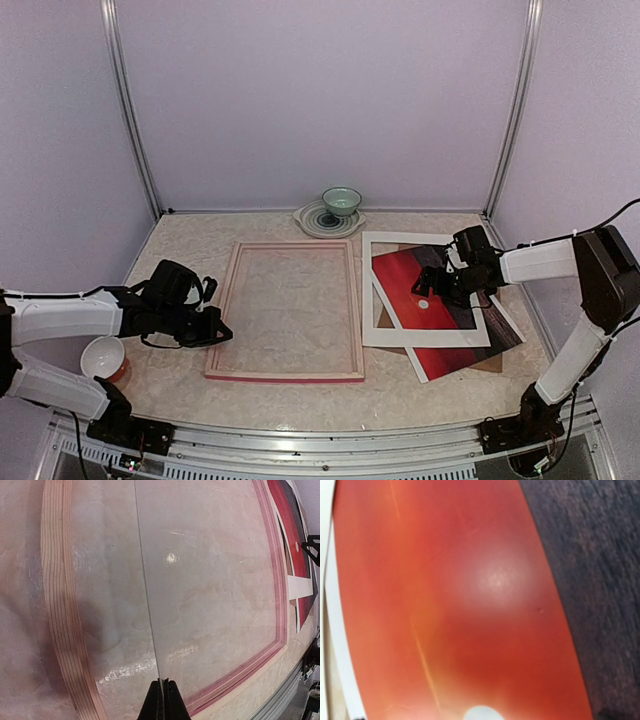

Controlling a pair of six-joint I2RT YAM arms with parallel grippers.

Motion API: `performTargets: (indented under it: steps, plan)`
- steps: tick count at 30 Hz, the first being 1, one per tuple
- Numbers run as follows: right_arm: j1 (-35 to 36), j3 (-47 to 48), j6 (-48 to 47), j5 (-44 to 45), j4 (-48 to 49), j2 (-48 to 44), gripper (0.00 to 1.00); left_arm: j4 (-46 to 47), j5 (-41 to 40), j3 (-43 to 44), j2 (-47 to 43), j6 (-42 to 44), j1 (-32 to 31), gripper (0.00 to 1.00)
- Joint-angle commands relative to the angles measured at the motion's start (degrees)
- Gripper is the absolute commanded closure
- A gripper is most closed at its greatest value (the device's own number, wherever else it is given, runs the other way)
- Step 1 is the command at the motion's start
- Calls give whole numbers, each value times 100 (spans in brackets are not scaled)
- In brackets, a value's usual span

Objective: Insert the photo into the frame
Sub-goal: Place the glass panel in the frame body.

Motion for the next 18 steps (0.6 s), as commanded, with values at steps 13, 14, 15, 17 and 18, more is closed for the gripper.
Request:
performTargets:
  steps: [13, 14, 15, 17, 18]
  plan:
    - [65, -147, 56, -138, -122, 182, 1, -63, -201, 103, -180, 4, 61, 99]
    - [72, -151, 56, -131, -119, 177, 1, -60, -192, 98, -172, 7, 61, 99]
    - [74, -151, 56, -129, -125, 174, 1, -57, -195, 92, -178, 3, 61, 99]
    - [74, -152, 51, -125, -120, 186, 1, -60, -206, 95, -175, 2, 61, 99]
    - [76, -152, 55, -128, -122, 181, 1, -65, -207, 98, -176, 3, 61, 99]
